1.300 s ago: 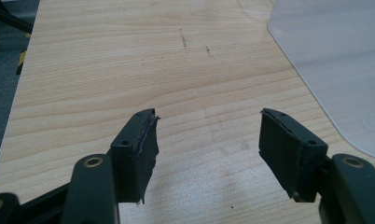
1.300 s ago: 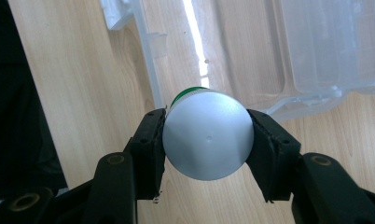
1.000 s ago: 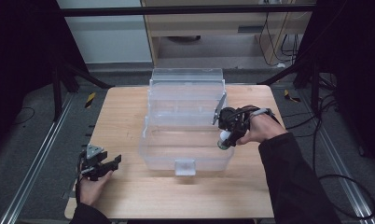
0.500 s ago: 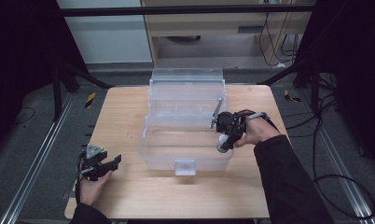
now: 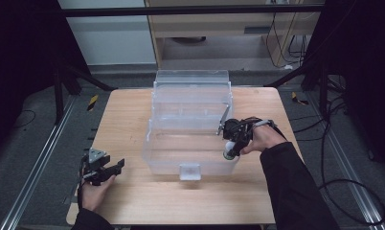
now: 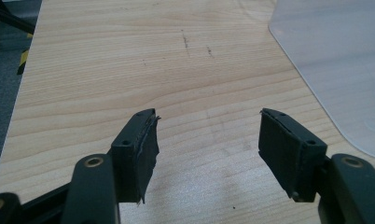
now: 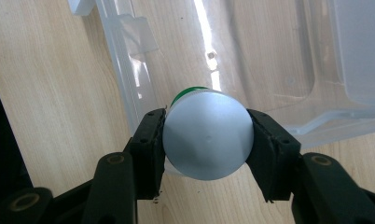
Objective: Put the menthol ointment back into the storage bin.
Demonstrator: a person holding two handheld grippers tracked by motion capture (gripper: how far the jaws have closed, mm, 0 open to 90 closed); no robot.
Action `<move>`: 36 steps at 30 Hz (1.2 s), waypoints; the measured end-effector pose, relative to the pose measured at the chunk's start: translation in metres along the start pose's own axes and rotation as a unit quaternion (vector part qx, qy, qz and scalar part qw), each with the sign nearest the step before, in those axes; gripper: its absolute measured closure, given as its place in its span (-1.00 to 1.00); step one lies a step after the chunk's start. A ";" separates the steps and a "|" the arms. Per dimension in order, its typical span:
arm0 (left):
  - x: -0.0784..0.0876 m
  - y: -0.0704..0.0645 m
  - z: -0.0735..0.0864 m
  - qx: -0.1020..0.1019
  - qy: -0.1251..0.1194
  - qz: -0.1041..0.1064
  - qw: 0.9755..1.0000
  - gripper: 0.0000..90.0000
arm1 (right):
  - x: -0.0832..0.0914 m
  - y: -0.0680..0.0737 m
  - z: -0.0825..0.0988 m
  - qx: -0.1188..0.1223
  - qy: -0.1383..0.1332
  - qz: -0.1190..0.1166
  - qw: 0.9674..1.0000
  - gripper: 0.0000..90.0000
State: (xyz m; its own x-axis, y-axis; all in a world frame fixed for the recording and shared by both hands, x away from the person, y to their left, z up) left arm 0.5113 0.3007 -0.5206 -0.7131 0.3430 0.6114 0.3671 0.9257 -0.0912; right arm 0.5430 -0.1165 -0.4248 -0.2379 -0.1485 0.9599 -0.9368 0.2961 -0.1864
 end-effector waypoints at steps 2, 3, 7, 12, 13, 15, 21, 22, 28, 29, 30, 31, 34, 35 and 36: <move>0.000 0.000 0.000 0.000 0.000 0.000 1.000 -0.18 | -0.003 0.000 0.001 0.000 0.000 -0.001 1.000 0.12; 0.000 0.000 0.000 0.000 0.000 0.000 1.000 -0.18 | -0.004 0.001 0.001 0.001 0.001 -0.002 1.000 0.12; 0.000 0.000 0.000 0.000 0.000 0.000 1.000 -0.18 | -0.007 0.000 0.001 0.001 0.000 -0.002 1.000 0.12; 0.000 0.000 0.000 0.000 0.000 0.000 1.000 -0.18 | -0.010 0.001 0.003 -0.001 0.002 -0.003 1.000 0.12; 0.000 0.000 0.000 0.000 0.000 0.000 1.000 -0.18 | -0.011 0.001 0.003 -0.002 0.002 -0.004 1.000 0.11; 0.000 0.000 0.000 0.000 0.000 0.000 1.000 -0.18 | -0.013 0.001 0.004 -0.004 0.004 -0.005 1.000 0.12; 0.000 0.000 0.000 0.000 0.000 0.000 1.000 -0.17 | -0.018 0.001 0.006 -0.005 0.008 -0.007 1.000 0.11; 0.000 0.000 0.000 0.000 0.000 -0.001 1.000 -0.17 | -0.019 0.001 0.007 -0.006 0.008 -0.006 1.000 0.12; 0.000 0.000 0.000 0.000 0.000 0.000 1.000 -0.17 | -0.022 0.001 0.008 -0.007 0.011 -0.009 1.000 0.11; 0.000 0.000 0.000 0.000 0.000 -0.001 1.000 -0.17 | -0.023 0.001 0.008 -0.006 0.011 -0.009 1.000 0.11; 0.000 0.000 0.000 0.000 0.000 -0.001 1.000 -0.17 | -0.024 0.001 0.009 -0.007 0.012 -0.009 1.000 0.11; 0.000 0.000 0.000 0.000 0.000 -0.001 1.000 -0.17 | -0.024 0.001 0.009 -0.009 0.012 -0.009 1.000 0.11; -0.001 0.000 0.000 0.000 0.000 -0.001 1.000 -0.17 | -0.025 0.001 0.009 -0.009 0.010 -0.011 1.000 0.11; -0.001 0.000 0.000 -0.001 0.000 -0.001 1.000 -0.17 | -0.026 0.001 0.009 -0.009 0.009 -0.012 1.000 0.11; -0.001 0.000 0.000 -0.001 0.000 -0.001 1.000 -0.17 | -0.026 0.001 0.009 -0.009 0.009 -0.012 1.000 0.11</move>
State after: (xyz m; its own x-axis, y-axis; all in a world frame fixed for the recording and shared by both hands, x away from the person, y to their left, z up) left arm 0.5118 0.3010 -0.5211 -0.7137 0.3411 0.6119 0.3663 0.9262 -0.0891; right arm 0.5455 -0.1210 -0.4516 -0.2107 -0.1381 0.9677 -0.9373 0.3098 -0.1599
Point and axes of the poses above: each handheld gripper's, and its own axes: x roughly backward along the jaws, z roughly out of its underside, y roughly to its left, the point moved 7 cm from there along -x, roughly forward along the jaws, and after that the axes turned 7 degrees about z, right-handed, at the moved point
